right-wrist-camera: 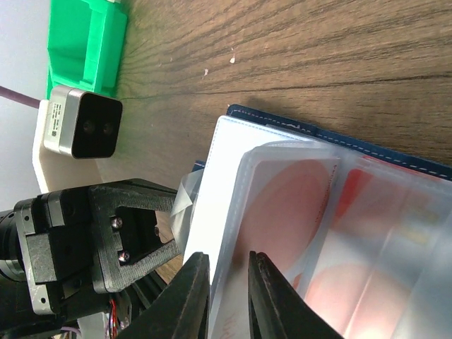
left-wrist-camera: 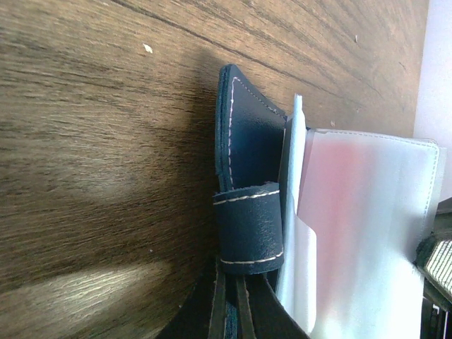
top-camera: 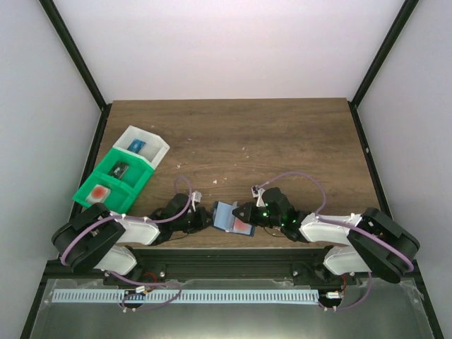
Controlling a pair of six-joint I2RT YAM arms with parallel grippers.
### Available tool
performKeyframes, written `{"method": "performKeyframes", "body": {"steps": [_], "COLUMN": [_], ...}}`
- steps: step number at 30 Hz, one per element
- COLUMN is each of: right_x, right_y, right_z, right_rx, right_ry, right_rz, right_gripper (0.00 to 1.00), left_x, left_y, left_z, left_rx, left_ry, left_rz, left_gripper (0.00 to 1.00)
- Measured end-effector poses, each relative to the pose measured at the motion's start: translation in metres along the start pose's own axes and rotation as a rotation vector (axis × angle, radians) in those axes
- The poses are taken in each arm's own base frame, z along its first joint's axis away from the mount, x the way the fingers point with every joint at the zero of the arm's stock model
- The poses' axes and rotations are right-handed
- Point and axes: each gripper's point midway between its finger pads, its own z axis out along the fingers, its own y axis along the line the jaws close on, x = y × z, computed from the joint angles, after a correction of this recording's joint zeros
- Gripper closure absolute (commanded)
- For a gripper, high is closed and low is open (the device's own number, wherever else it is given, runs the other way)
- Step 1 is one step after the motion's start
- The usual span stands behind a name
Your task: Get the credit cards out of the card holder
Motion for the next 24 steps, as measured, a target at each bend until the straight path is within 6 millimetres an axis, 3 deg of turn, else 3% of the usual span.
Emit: {"method": "performKeyframes", "body": {"steps": [5, 12, 20, 24], "right_x": [0.0, 0.002, 0.002, 0.002], "right_y": [-0.001, -0.023, -0.024, -0.02], "right_z": [0.0, -0.004, -0.004, -0.004], "right_rx": [0.002, 0.107, 0.112, 0.096], "right_ry": [0.0, -0.009, -0.01, -0.006], "right_rz": [0.001, 0.031, 0.04, 0.038], "right_gripper": [0.84, 0.74, 0.68, 0.57], "left_x": [0.0, 0.0, 0.0, 0.0], "left_y": [0.0, 0.0, 0.0, 0.0], "left_z": [0.0, 0.0, 0.0, 0.0], "left_rx": [0.0, 0.0, 0.0, 0.0], "left_ry": [0.0, 0.001, 0.001, 0.001], "left_rz": [0.0, 0.0, 0.0, 0.0], "left_gripper": [1.0, 1.0, 1.0, 1.0]}}
